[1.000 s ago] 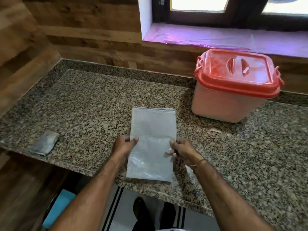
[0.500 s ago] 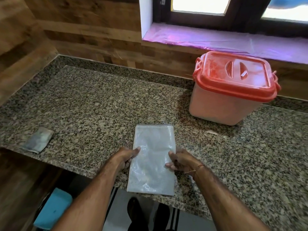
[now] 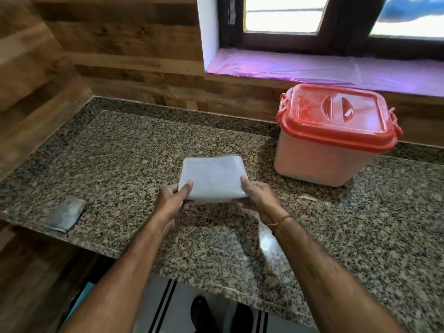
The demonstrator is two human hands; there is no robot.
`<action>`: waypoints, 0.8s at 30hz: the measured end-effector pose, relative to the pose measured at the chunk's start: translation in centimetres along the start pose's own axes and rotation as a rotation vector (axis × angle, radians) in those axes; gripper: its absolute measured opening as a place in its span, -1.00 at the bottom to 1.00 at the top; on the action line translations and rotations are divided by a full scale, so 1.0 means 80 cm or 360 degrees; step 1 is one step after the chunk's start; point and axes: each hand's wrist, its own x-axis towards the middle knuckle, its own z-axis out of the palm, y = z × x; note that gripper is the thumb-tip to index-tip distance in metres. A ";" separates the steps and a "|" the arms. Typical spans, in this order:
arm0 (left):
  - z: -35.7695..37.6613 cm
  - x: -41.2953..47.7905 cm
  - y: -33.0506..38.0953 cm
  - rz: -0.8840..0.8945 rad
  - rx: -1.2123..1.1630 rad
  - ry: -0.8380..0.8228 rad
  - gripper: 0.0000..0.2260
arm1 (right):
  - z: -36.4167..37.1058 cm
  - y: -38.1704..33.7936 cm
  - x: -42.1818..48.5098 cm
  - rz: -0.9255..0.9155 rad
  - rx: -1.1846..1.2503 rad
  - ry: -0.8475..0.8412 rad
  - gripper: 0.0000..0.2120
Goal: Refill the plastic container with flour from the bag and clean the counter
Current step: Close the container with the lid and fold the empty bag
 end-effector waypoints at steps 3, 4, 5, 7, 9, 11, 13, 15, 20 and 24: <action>-0.010 -0.001 -0.042 -0.0107 0.0169 0.0046 -0.70 | 0.004 0.043 -0.004 0.0091 -0.0249 0.0105 -0.65; -0.012 -0.004 -0.063 -0.0177 0.0232 0.0036 -0.69 | 0.004 0.064 -0.005 0.0121 -0.0337 0.0170 -0.67; -0.014 -0.008 -0.085 -0.0256 0.0283 0.0023 -0.69 | 0.004 0.083 -0.008 0.0137 -0.0460 0.0233 -0.69; -0.016 -0.020 -0.125 -0.0363 0.0328 0.0003 -0.67 | 0.005 0.113 -0.014 0.0118 -0.0607 0.0323 -0.75; -0.018 -0.032 -0.151 -0.0372 0.0299 -0.0022 -0.66 | 0.010 0.125 -0.020 0.0117 -0.0561 0.0378 -0.72; -0.024 -0.039 -0.162 -0.0325 0.0246 -0.0051 -0.67 | 0.016 0.118 -0.025 0.0112 -0.0509 0.0331 -0.76; -0.034 -0.046 -0.158 -0.0221 0.0167 -0.0090 -0.71 | 0.024 0.107 -0.028 0.0100 -0.0440 0.0189 -0.93; -0.048 -0.054 -0.151 -0.0108 0.0085 -0.0081 -0.74 | 0.035 0.099 -0.030 0.0048 -0.0382 0.0108 -0.92; -0.119 -0.071 -0.140 -0.0078 -0.0294 0.0197 -0.51 | 0.107 0.091 -0.050 -0.0048 -0.0351 -0.0124 -0.80; -0.210 -0.103 -0.154 -0.0132 -0.0539 0.0190 -0.72 | 0.207 0.117 -0.075 -0.0019 -0.0363 -0.0332 -0.69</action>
